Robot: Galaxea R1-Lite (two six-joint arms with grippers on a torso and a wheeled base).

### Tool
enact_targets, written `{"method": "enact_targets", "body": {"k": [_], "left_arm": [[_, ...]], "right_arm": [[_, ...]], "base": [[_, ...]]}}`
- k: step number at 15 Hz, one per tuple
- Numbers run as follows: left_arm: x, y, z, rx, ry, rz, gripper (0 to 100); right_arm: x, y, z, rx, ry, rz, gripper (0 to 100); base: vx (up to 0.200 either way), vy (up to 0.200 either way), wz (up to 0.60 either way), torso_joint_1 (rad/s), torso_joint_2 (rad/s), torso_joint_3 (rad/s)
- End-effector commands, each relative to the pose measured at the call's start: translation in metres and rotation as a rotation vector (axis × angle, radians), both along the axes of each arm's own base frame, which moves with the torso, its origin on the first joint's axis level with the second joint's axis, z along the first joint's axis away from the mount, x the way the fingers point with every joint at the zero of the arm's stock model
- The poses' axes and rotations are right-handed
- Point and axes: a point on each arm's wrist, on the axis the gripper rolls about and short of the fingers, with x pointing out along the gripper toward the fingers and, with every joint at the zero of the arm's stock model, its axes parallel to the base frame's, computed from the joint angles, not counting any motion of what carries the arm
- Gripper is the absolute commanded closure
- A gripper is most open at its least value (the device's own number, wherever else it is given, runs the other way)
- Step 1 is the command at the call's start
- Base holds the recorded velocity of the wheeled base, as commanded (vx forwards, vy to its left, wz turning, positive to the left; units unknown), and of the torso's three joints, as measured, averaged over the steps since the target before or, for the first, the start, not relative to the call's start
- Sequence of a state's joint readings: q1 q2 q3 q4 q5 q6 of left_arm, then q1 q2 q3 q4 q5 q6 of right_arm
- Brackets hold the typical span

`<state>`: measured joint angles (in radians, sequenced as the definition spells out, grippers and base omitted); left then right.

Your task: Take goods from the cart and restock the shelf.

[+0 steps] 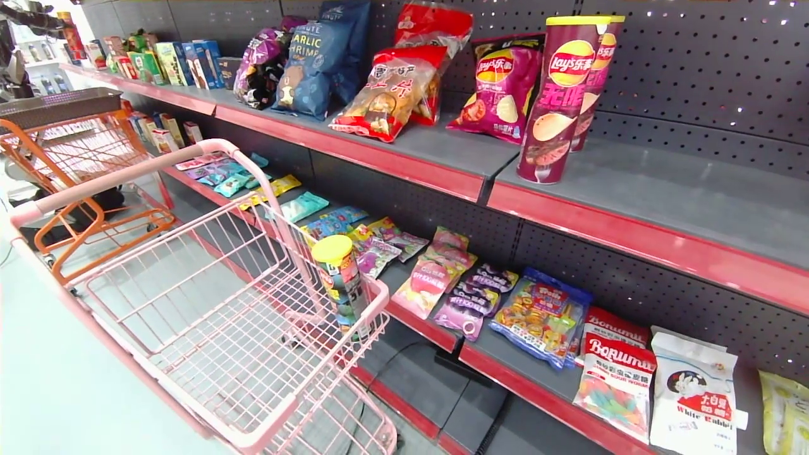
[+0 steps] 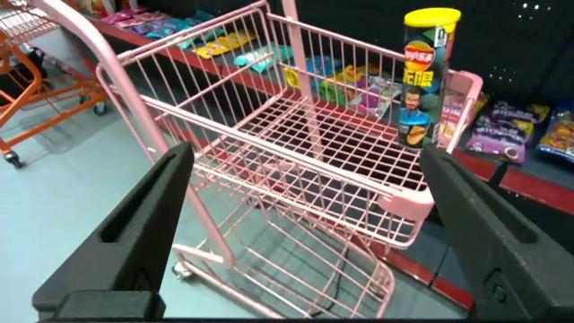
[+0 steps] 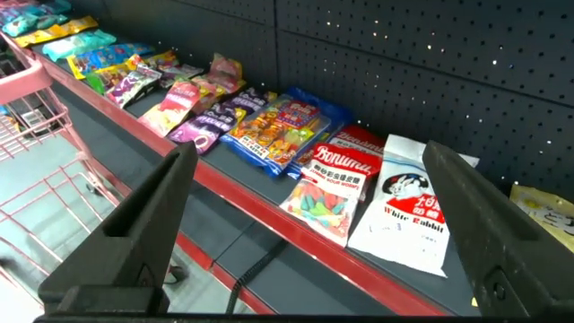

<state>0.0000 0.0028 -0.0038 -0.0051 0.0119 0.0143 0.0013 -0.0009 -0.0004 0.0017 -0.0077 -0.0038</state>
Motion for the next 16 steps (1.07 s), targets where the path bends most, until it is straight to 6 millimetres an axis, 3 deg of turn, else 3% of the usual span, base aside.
{"method": "enact_targets", "body": {"k": [1, 2, 3, 4, 5, 6, 7, 8, 9, 12, 16], "left_arm": [[-0.001, 0.0, 0.05, -0.007, -0.058, 0.006, 0], [0.027, 0.0, 0.133, -0.177, -0.042, 0.0, 0], [0.057, 0.0, 0.175, -0.255, -0.024, 0.004, 0], [0.088, 0.0, 0.187, -0.244, 0.037, 0.013, 0], [0.095, 0.0, 0.186, -0.238, 0.049, 0.008, 0], [0.152, -0.004, 0.165, -0.154, 0.118, -0.053, 0], [0.18, -0.007, 0.148, -0.15, 0.123, -0.127, 0], [0.192, -0.008, 0.139, -0.145, 0.123, -0.195, 0], [0.218, -0.012, 0.121, -0.111, 0.165, -0.361, 0], [0.254, -0.015, 0.085, -0.057, 0.296, -0.478, 0], [0.291, -0.026, 0.05, -0.058, 0.312, -0.605, 0]], "right_arm": [[0.0, 0.0, 0.0, -0.001, 0.001, 0.0, 0], [0.0, 0.0, 0.0, -0.002, 0.001, 0.0, 0], [0.0, 0.0, 0.0, -0.002, 0.001, -0.001, 0], [0.0, 0.0, 0.0, -0.004, 0.001, -0.001, 0], [0.0, 0.0, 0.0, -0.002, 0.0, -0.001, 0], [0.0, 0.0, 0.0, -0.002, 0.001, -0.003, 0], [0.0, 0.0, 0.0, -0.002, 0.001, -0.003, 0], [0.0, 0.0, 0.0, -0.002, 0.001, -0.003, 0], [0.0, 0.0, 0.0, -0.002, 0.001, -0.003, 0], [0.0, 0.0, 0.0, -0.004, 0.001, -0.003, 0], [0.0, 0.0, 0.0, -0.004, 0.001, -0.001, 0]], "base": [[0.0, 0.0, 0.0, 0.0, 0.0, 0.0], [0.0, 0.0, 0.0, 0.0, 0.0, 0.0], [0.0, 0.0, 0.0, 0.0, 0.0, 0.0], [0.0, 0.0, 0.0, 0.0, 0.0, 0.0], [0.0, 0.0, 0.0, 0.0, 0.0, 0.0], [0.0, 0.0, 0.0, 0.0, 0.0, 0.0], [0.0, 0.0, 0.0, 0.0, 0.0, 0.0], [0.0, 0.0, 0.0, 0.0, 0.0, 0.0], [0.0, 0.0, 0.0, 0.0, 0.0, 0.0], [0.0, 0.0, 0.0, 0.0, 0.0, 0.0], [0.0, 0.0, 0.0, 0.0, 0.0, 0.0]]}}
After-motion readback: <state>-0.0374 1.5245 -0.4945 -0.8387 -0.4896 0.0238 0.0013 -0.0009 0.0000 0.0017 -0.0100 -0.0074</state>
